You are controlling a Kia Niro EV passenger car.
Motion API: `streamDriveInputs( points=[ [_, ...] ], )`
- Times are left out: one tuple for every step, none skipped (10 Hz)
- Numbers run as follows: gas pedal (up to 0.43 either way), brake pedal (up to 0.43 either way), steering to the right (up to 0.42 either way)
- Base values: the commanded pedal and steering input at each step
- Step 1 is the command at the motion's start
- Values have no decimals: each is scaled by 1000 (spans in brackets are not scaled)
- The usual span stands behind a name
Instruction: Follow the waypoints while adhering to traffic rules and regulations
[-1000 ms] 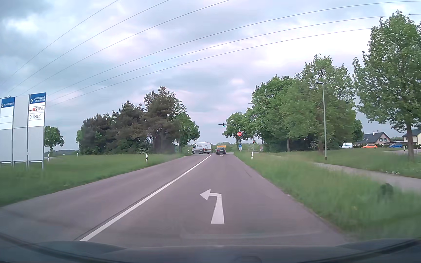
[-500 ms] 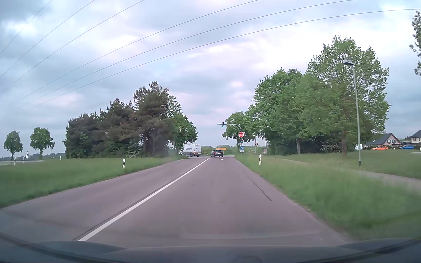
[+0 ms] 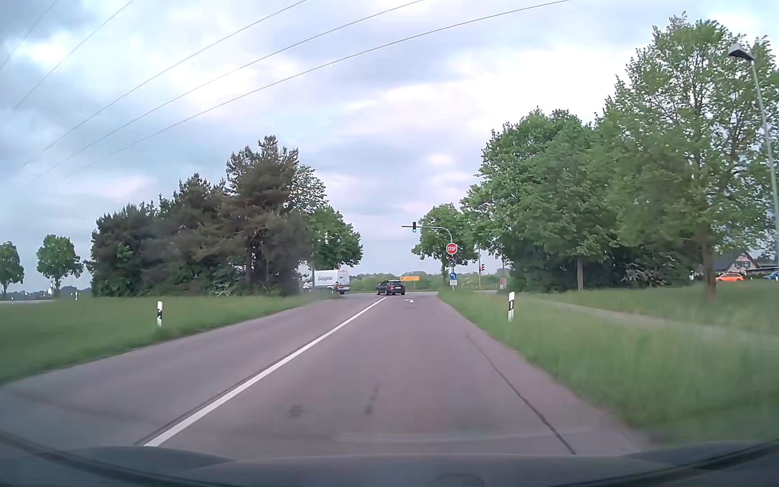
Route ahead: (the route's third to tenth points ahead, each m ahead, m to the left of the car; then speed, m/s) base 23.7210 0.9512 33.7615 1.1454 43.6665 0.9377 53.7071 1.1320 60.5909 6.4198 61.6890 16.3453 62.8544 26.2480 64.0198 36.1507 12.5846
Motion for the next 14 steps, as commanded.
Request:
streamDriveInputs(
  points=[
    [138,0,-3],
    [138,0,-3],
    [138,0,-3],
    [138,0,-3],
    [138,0,-3],
    [138,0,-3],
    [138,0,-3],
    [138,0,-3],
    [130,0,-2],
    [130,0,-2],
    [110,0,-2],
    [8,0,-1],
    [0,0,-1],
    [0,0,-1]
  ],
)
